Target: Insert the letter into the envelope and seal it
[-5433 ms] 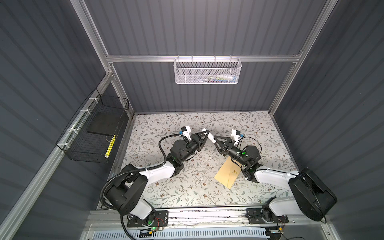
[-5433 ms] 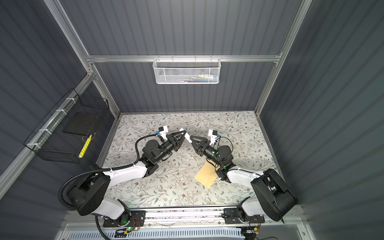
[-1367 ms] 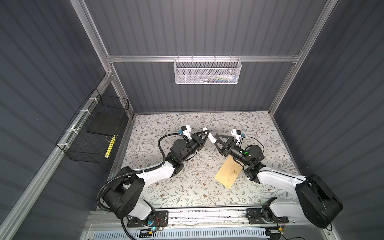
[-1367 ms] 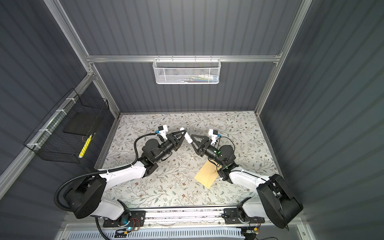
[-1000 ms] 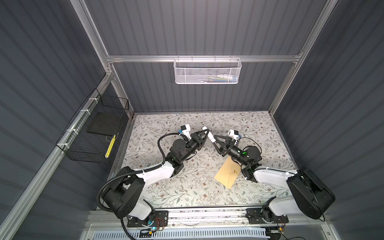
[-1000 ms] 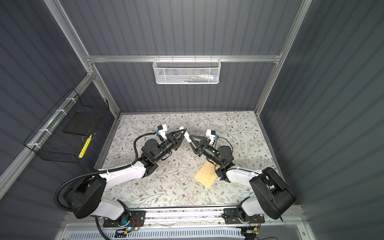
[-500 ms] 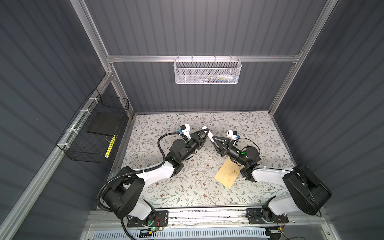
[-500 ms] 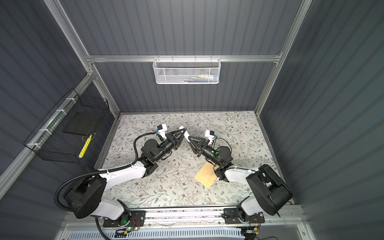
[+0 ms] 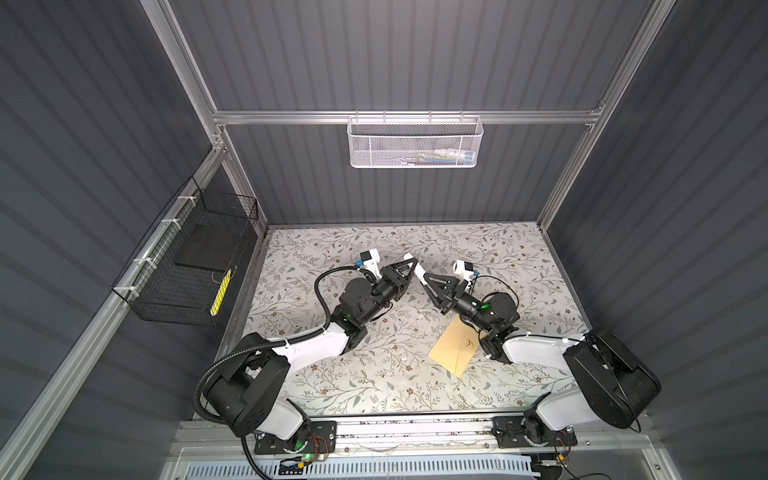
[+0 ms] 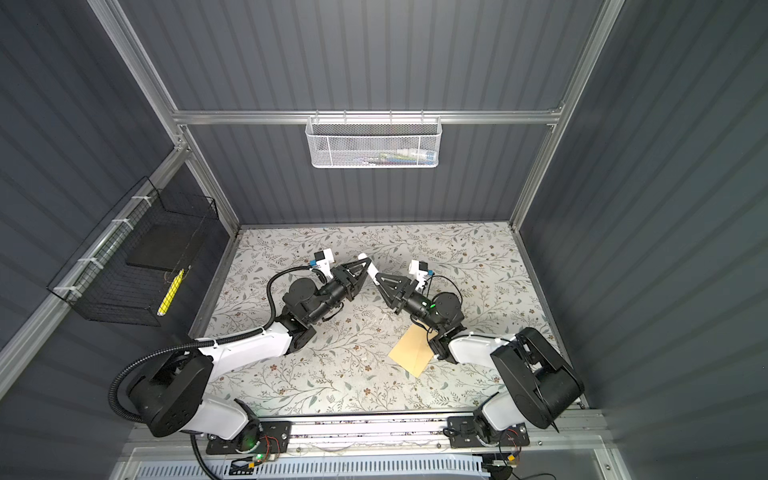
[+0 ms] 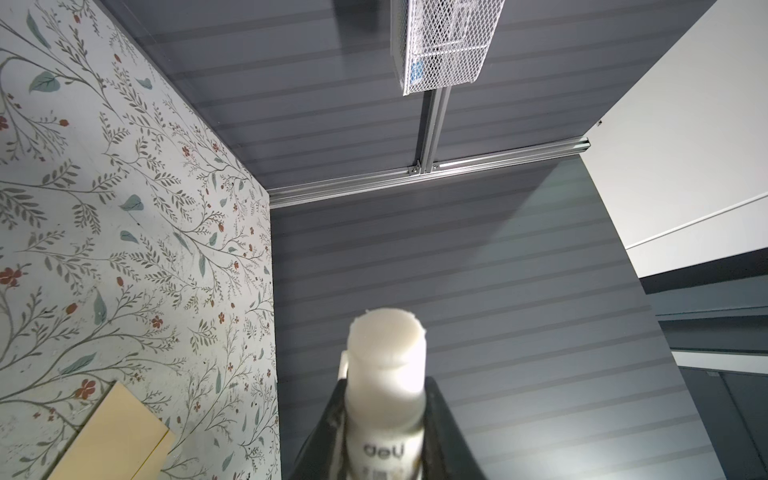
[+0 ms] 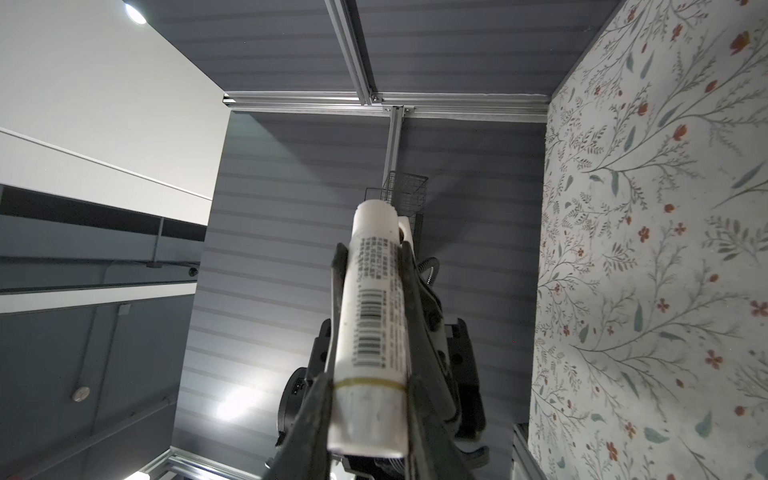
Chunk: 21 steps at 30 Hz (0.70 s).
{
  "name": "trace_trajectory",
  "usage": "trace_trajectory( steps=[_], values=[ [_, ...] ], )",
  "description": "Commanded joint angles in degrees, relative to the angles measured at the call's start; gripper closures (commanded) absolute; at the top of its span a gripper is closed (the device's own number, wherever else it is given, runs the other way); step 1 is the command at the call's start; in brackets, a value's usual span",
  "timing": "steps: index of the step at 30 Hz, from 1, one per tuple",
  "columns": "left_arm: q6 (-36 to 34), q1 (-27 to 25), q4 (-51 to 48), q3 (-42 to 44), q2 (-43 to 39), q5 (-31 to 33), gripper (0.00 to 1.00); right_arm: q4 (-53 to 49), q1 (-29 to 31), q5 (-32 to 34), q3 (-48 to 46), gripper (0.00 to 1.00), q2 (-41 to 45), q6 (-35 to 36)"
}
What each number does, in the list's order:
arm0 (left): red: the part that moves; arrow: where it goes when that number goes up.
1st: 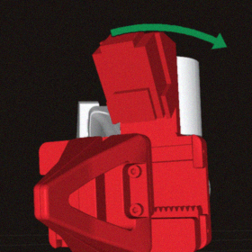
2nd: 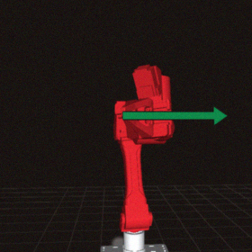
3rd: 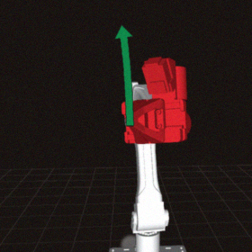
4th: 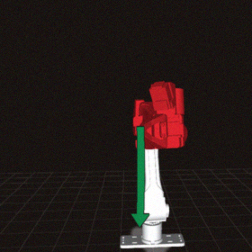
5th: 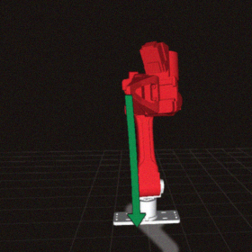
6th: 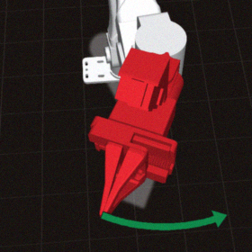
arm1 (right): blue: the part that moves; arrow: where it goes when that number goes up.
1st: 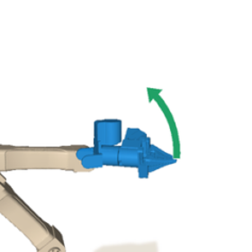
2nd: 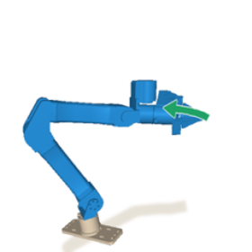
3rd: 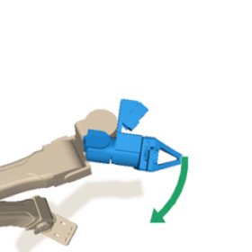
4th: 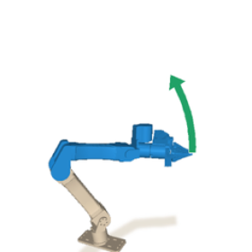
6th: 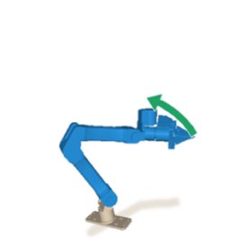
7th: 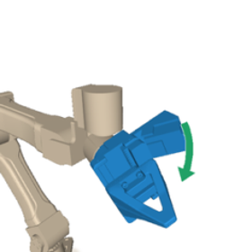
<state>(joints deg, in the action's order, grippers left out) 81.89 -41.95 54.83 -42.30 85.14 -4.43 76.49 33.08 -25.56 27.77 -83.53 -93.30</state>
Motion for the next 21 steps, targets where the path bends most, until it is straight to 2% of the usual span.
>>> trace_trajectory(
  steps=[1, 6, 10, 16, 19, 21],
  values=[
    [-1.81, -0.04, -3.74, 0.42, -0.59, -0.23, 1.0, -4.38, 0.53, -2.96, 1.89, 0.83, 3.84, 5.9],
    [-1.98, -0.02, -6.73, -0.21, -1.39, -0.23, 1.0, -18.2, 0.71, -3.53, 3.1, 0.83, 8.39, 14.32],
    [-2.11, 0.0, -9.26, -0.59, -2.22, -0.32, 1.0, -35.57, 1.51, -2.47, 6.25, 0.83, 12.99, 24.61],
    [-1.67, 0.0, -11.18, -1.26, -2.44, -0.58, 1.0, -61.8, 4.71, 3.74, 14.52, 0.83, 16.98, 42.03],
    [-1.69, 0.0, -12.47, -1.99, -2.5, -0.93, 1.0, -68.06, 5.7, 5.77, 16.87, 0.83, 16.84, 46.89],
    [-1.66, -0.01, -13.1, -2.22, -2.69, -0.94, 1.0, -71.66, 6.56, 9.9, 18.39, 0.83, 16.73, 50.28]
  ],
)
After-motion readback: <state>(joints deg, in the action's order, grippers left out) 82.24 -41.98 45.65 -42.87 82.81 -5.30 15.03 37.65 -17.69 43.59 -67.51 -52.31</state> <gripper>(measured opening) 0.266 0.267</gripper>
